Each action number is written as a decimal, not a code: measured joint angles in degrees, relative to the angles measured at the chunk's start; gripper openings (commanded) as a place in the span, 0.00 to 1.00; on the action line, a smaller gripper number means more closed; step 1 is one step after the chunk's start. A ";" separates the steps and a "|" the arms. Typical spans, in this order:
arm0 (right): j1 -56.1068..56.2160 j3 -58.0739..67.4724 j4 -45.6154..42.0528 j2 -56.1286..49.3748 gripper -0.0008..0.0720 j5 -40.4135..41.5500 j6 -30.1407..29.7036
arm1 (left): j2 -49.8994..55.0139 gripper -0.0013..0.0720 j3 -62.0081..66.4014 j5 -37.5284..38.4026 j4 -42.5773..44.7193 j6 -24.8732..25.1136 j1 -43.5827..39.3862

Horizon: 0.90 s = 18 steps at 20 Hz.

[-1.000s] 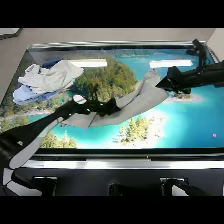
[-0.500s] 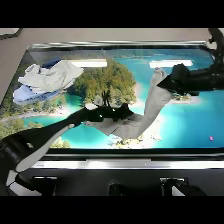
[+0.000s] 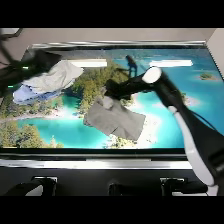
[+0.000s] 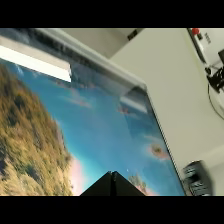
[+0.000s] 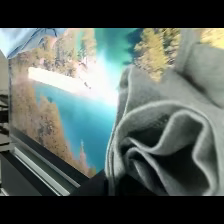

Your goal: Fold the shirts.

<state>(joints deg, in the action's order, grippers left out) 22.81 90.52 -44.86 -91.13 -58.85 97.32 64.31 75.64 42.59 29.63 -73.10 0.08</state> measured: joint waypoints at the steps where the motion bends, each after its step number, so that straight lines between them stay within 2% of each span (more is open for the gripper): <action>1: 1.38 0.00 1.99 -2.89 0.86 2.01 -0.02 | -3.10 0.06 -0.13 1.11 0.96 -0.28 2.38; 4: 2.54 -0.02 6.64 -8.22 0.86 4.22 -0.02 | -9.86 0.06 -0.98 4.13 2.84 -0.42 6.01; 7: -2.21 -0.02 4.68 -7.50 0.86 0.98 0.35 | -12.96 0.06 -1.77 8.41 4.11 -0.59 7.48; 9: -7.39 0.00 -1.55 -4.96 0.83 -5.27 1.18 | -13.84 0.06 -2.01 11.23 4.96 -0.50 7.87; 10: -10.47 -0.15 -6.73 -3.48 0.75 -9.64 1.90 | -14.10 0.06 -2.10 11.87 5.57 -0.44 8.09; 12: -15.93 -2.89 -17.38 -0.37 0.75 -18.32 3.02 | -14.43 0.06 -2.16 13.18 6.64 -0.39 8.22; 13: -18.08 -6.16 -20.55 1.40 0.79 -20.70 3.48 | -14.53 0.06 -2.21 13.73 6.95 -0.37 8.22; 15: -20.70 -14.40 -22.12 4.00 0.85 -21.35 3.91 | -14.64 0.06 -2.25 14.21 7.54 -0.33 8.15; 18: -22.40 -26.12 -16.13 5.09 0.85 -16.11 2.64 | -14.73 0.06 -2.25 14.71 7.91 -0.28 7.34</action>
<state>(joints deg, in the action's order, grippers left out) 0.40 64.40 -60.99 -86.04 -74.96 99.96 49.58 73.38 57.30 37.54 -73.38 7.42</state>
